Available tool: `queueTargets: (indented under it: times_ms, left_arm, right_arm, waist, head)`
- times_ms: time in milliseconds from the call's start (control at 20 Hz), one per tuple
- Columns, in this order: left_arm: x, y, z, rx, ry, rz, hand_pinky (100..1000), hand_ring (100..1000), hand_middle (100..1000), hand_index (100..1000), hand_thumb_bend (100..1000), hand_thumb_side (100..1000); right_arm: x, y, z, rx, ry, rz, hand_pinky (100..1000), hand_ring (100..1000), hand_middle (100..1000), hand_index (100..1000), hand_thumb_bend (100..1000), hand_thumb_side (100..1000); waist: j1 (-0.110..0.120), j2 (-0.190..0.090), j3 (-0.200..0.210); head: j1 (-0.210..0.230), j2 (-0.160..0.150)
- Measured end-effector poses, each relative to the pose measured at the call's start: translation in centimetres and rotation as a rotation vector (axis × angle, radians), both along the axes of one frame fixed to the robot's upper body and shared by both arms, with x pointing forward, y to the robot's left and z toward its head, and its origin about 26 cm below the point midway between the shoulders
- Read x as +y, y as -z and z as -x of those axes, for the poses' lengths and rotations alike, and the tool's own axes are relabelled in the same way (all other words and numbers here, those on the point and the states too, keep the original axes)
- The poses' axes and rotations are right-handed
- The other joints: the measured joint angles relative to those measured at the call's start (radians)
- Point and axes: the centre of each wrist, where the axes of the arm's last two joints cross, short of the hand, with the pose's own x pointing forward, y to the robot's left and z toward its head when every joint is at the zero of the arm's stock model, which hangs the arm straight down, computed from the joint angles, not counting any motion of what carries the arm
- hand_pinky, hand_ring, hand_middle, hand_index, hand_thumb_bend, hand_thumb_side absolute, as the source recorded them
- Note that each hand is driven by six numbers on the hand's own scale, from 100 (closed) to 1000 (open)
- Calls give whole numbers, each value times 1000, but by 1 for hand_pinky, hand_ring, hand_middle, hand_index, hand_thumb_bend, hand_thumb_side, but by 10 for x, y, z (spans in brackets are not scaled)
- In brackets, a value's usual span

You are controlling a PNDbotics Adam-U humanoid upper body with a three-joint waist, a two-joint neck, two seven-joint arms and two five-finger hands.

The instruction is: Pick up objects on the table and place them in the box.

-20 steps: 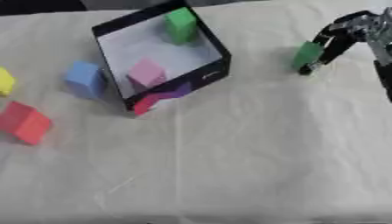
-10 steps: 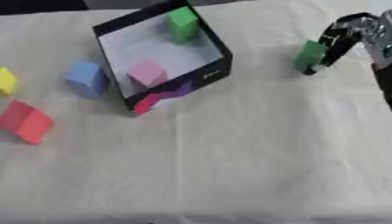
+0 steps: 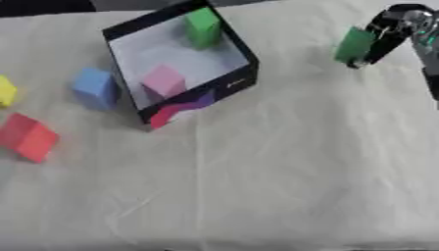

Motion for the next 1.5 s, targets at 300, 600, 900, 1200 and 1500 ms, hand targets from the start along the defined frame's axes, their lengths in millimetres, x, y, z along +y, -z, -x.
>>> queueTargets:
  times_ms: [300, 600, 900, 1200, 1500]
  left_arm:
    - [1, 3, 1, 8, -1, -2, 789, 807, 777, 808, 788, 665]
    - [1, 3, 1, 10, -1, -4, 787, 806, 778, 807, 785, 665]
    - [-6, 3, -2, 12, 19, 2, 785, 804, 777, 806, 783, 665]
    - [-35, 1, -14, 2, 103, 20, 784, 804, 779, 806, 779, 665]
    - [-62, 9, -22, 21, 174, 31, 783, 803, 779, 806, 778, 668]
  right_arm:
    - [11, -33, 5, -53, -68, 20, 697, 624, 480, 547, 428, 100]
    - [78, -94, 14, -187, -272, 50, 703, 628, 492, 561, 437, 100]
    - [176, -112, 22, -334, -456, 76, 709, 632, 507, 564, 453, 100]
    - [248, -89, 26, -392, -561, 91, 713, 637, 518, 572, 441, 100]
    - [266, -44, 13, -332, -542, 123, 718, 639, 518, 585, 455, 100]
  waist:
    - [0, -1, -7]
    - [0, -1, -5]
    - [0, -1, 19]
    - [0, 0, 92]
    - [-1, 6, 135]
  head:
    - [4, 0]
    - [-9, 0]
    - [-45, 0]
    - [-101, 0]
    - [-139, 0]
